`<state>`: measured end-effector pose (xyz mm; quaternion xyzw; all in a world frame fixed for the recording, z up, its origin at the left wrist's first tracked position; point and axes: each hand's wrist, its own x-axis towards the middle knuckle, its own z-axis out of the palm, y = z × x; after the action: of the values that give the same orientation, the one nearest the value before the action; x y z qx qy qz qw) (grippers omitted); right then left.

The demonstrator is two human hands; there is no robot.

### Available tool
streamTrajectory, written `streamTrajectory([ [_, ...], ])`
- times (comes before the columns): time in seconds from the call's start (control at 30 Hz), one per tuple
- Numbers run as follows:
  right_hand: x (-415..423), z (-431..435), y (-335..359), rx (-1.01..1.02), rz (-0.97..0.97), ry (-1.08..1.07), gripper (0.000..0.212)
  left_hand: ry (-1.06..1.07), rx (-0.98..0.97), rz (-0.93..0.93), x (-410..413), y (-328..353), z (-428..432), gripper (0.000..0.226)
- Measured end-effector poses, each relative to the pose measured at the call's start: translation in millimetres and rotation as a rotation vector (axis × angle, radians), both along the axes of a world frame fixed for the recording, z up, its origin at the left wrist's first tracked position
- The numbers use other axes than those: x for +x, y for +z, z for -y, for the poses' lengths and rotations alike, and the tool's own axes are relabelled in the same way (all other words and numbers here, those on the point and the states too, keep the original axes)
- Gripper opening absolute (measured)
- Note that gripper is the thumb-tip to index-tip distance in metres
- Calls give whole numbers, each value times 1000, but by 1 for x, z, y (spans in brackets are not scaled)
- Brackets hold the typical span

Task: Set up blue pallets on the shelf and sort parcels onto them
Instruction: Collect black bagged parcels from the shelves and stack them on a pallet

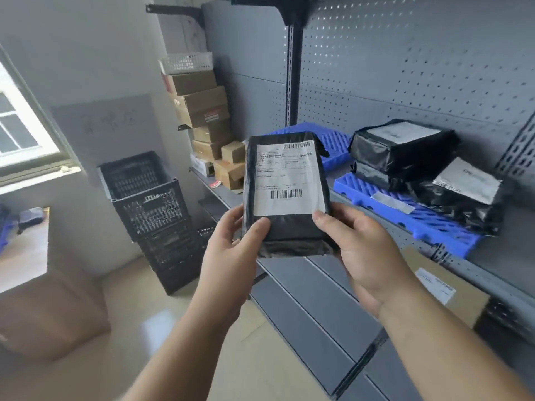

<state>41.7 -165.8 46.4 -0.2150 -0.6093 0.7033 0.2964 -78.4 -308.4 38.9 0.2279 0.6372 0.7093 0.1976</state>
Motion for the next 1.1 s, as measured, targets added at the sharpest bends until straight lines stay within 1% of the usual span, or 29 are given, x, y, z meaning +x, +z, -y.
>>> streamTrajectory([
  [0.07,5,-27,6,-10,-25,-42,28,-50,-2,-28,-4,9,-33,43],
  [0.13,10,-54,13,-20,-45,-93,32,-89,-7,-47,-6,17,-67,40],
  [0.2,15,-79,18,-11,-64,-135,34,-122,-14,-57,-5,23,-98,49],
  [0.27,21,-102,21,9,-70,-167,35,-155,-7,-69,-3,26,-126,52],
  [0.43,41,-144,26,80,-61,-293,33,-264,16,-78,5,28,-187,47],
  [0.47,46,-151,28,104,-51,-329,31,-292,17,-84,7,30,-199,49],
  [0.57,59,-171,32,177,-23,-450,27,-375,25,-113,11,32,-238,64],
  [0.6,63,-178,32,186,-33,-490,27,-409,28,-132,13,32,-250,63],
  [0.7,72,-195,33,191,-53,-637,24,-519,40,-197,19,34,-282,43],
  [0.73,73,-199,33,190,-51,-685,24,-561,38,-210,20,35,-291,40],
  [0.87,80,-210,30,169,-9,-837,24,-717,37,-238,23,36,-319,39],
  [0.97,86,-214,24,140,7,-919,26,-813,35,-262,24,34,-335,26],
  [1.03,87,-214,21,130,21,-988,25,-874,14,-264,26,32,-341,22],
  [1.1,89,-213,17,120,50,-1037,23,-920,-19,-294,29,31,-343,24],
])
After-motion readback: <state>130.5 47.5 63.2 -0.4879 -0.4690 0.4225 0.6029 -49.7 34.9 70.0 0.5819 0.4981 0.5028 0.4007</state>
